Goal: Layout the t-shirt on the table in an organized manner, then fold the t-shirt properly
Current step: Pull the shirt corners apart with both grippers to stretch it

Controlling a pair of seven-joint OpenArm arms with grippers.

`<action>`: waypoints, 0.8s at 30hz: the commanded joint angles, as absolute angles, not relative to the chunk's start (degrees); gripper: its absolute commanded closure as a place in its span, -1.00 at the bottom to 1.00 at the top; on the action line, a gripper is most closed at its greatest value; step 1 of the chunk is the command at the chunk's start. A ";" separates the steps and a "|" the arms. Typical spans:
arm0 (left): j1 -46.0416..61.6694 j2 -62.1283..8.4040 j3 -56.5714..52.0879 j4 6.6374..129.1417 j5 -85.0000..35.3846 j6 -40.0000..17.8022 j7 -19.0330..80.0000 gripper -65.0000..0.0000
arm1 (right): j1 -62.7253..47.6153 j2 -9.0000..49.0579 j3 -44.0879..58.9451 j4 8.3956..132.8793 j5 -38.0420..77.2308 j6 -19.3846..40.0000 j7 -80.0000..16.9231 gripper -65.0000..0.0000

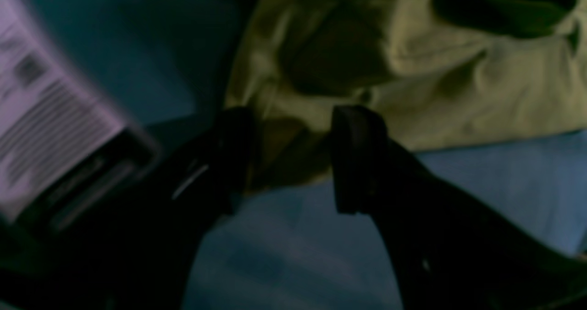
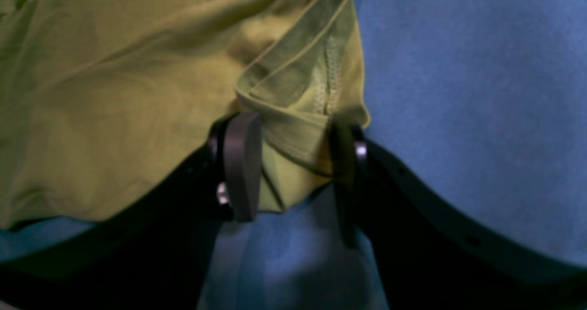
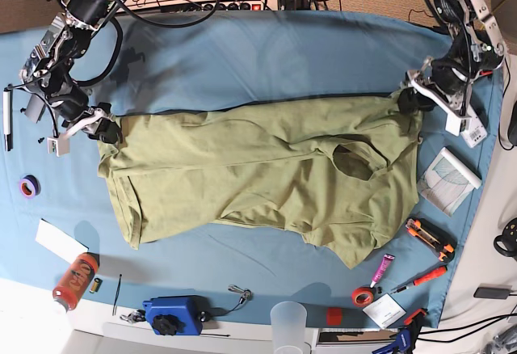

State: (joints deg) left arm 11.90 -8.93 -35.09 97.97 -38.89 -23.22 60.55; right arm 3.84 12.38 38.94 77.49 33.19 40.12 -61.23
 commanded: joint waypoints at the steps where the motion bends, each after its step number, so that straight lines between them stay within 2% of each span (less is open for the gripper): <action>1: 11.22 -9.37 -35.14 97.69 -39.16 -23.40 61.87 0.08 | 4.80 13.32 39.05 78.28 33.15 40.00 -60.49 0.24; 2: 10.87 -9.37 -35.14 96.95 -39.13 -23.33 62.17 0.09 | 4.80 13.32 39.05 78.28 33.15 40.00 -60.31 0.28; 4: 10.61 -9.39 -35.14 95.66 -38.52 -22.94 62.15 0.29 | 4.93 13.34 39.05 78.28 33.06 40.00 -60.20 0.49; 7: 10.76 -9.39 -35.16 95.35 -38.57 -22.98 63.07 0.85 | 4.93 13.37 39.05 78.28 31.64 40.00 -60.18 0.96; 8: 10.76 -9.41 -35.16 95.35 -38.57 -22.98 63.66 1.00 | 4.91 13.54 39.05 78.28 31.46 40.00 -60.18 1.00; 16: 10.79 -9.67 -35.46 96.31 -46.89 -22.98 70.59 1.00 | 4.89 18.11 39.11 80.47 33.63 40.00 -62.26 1.00; 24: 11.75 -10.94 -36.95 97.38 -47.68 -22.98 71.99 1.00 | 1.43 17.78 41.43 86.21 36.60 40.00 -65.69 1.00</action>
